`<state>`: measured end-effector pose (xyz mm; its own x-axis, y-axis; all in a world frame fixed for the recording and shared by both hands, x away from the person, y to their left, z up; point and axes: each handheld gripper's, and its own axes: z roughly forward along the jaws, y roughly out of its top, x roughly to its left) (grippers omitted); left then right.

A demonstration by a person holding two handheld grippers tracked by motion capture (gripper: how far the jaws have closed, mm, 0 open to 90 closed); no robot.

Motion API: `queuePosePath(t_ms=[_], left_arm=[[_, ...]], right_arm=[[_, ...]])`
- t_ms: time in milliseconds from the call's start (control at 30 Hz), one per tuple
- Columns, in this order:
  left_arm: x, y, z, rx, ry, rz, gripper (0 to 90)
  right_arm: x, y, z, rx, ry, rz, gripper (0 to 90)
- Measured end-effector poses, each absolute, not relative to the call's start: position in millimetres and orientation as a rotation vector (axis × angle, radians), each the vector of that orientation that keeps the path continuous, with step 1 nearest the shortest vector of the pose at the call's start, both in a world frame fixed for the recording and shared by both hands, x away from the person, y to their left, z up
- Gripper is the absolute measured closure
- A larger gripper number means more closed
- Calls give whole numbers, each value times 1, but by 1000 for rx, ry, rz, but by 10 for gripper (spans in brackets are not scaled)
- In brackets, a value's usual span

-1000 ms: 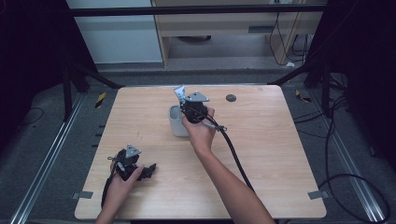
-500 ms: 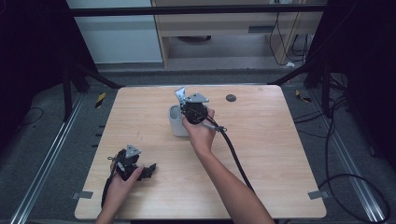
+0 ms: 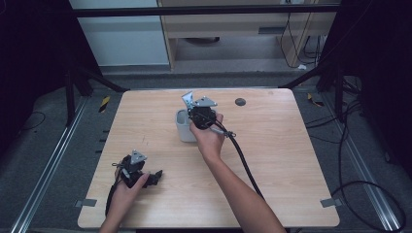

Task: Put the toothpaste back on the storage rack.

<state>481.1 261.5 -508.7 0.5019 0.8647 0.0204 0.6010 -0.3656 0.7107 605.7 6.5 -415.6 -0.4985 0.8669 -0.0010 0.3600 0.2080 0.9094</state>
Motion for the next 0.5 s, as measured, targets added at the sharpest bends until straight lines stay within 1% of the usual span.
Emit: queuePosePath(t_ms=[500], left_arm=[[481, 261, -509, 2098, 1195, 523, 0]], right_arm=[[606, 7, -417, 1134, 1972, 1257, 783]])
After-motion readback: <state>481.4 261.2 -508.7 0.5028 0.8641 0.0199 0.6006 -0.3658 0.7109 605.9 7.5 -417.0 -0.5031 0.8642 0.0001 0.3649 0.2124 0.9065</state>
